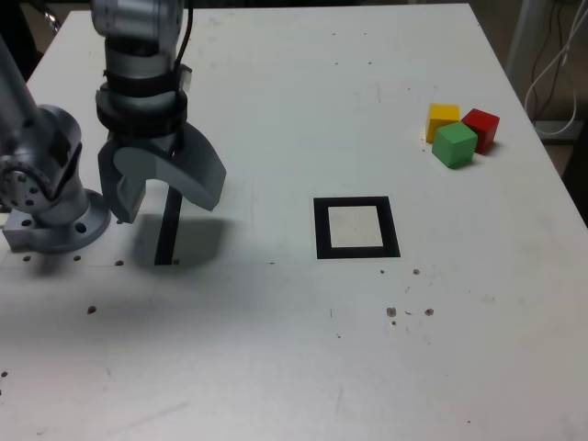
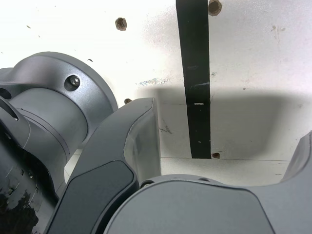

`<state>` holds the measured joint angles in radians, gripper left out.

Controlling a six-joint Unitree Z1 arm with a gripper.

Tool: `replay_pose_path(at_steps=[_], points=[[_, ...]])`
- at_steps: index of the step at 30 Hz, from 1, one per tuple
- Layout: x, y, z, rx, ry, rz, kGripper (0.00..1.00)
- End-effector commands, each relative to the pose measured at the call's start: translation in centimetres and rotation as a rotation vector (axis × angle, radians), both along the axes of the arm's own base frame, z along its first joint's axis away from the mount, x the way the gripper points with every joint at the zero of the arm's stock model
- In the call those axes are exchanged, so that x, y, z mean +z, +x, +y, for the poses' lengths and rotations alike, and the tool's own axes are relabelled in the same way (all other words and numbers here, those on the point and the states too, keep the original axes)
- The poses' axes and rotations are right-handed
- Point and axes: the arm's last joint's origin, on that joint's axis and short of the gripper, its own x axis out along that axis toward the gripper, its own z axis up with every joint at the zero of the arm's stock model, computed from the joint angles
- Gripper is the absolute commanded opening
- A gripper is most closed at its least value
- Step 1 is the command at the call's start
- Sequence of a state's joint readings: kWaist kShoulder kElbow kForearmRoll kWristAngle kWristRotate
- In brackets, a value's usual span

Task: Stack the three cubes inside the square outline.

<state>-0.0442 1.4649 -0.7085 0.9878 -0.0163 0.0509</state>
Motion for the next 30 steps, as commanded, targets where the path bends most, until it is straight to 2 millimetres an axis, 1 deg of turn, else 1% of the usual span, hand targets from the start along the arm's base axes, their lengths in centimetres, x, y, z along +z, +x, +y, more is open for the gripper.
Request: replay_pose_path(at_steps=[1,21,26,30], points=[[0.0,-0.1,0.0,-0.001,-0.001,0.002,0.99],[-0.3,0.2,-0.1,0.003,-0.024,0.016,1.0],[0.2,0.7,0.0,-0.002,0.004,-0.022,0.99],[1.4,1.6,0.0,-0.003,0.021,-0.011,1.0]])
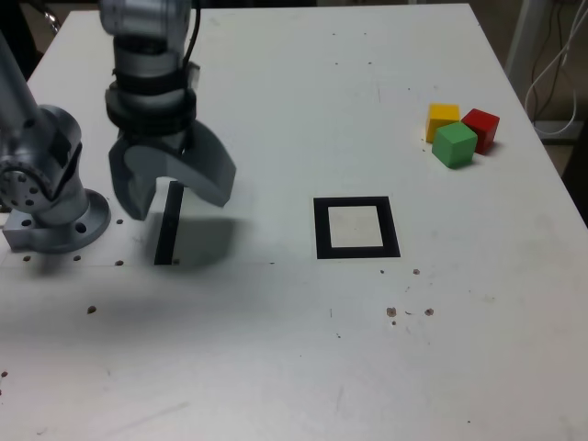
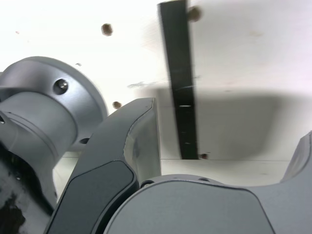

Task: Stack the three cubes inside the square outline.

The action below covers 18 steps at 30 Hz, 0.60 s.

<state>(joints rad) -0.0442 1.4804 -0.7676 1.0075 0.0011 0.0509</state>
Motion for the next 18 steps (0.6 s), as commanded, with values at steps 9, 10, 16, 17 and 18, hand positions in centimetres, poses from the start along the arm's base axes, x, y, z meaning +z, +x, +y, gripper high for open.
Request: replay_pose_path(at_steps=[9,10,16,17,18], points=[[5.5,4.6,0.1,-0.013,0.066,-0.035,1.0],[6.2,5.2,0.2,-0.018,0.072,-0.048,1.0],[10.6,9.8,0.1,-0.067,0.086,-0.09,1.0],[11.3,10.5,0.0,-0.075,0.087,-0.097,1.0],[11.9,11.3,0.0,-0.083,0.087,-0.106,1.0]])
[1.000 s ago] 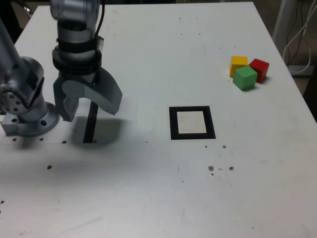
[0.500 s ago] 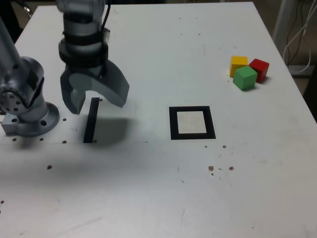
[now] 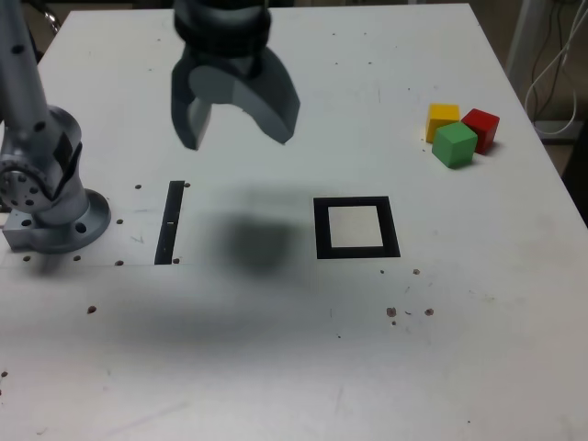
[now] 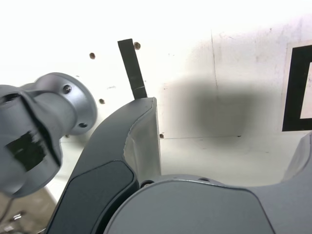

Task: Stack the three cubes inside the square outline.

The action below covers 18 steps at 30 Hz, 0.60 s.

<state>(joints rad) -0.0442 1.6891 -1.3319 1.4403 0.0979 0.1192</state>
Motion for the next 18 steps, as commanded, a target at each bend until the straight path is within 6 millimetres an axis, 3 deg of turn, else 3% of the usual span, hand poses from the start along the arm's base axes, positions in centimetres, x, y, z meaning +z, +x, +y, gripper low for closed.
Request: replay_pose_path(at_steps=[1,10,18], points=[[4.7,3.4,-0.1,-0.013,-0.008,-0.193,1.0],[8.1,8.3,-0.2,-0.103,0.004,-0.27,1.0],[8.3,11.0,0.2,-0.413,0.098,-0.243,1.0]])
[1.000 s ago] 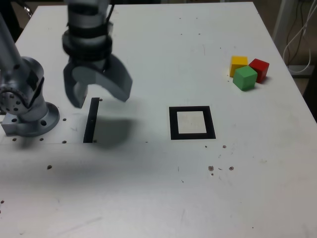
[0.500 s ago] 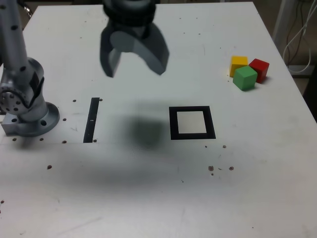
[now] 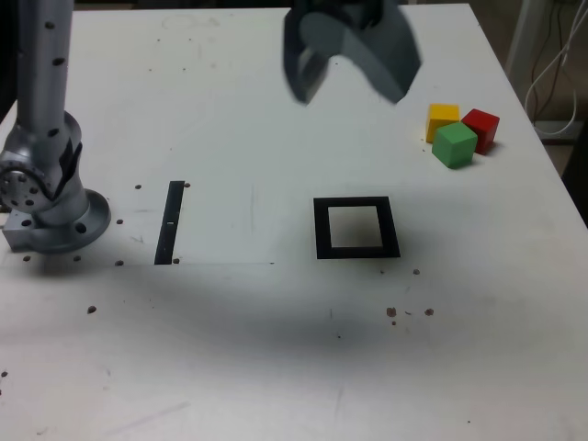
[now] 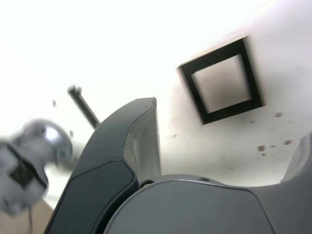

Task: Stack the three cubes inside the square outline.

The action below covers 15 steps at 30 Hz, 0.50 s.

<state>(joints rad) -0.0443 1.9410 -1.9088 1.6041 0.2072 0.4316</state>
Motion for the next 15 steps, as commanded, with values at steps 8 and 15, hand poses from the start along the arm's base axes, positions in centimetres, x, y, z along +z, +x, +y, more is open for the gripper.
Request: replay_pose_path(at_steps=[8,15], points=[[3.2,3.2,1.1,-0.376,0.158,-0.063,1.0],[2.9,6.7,3.3,-0.47,0.136,-0.087,1.0]])
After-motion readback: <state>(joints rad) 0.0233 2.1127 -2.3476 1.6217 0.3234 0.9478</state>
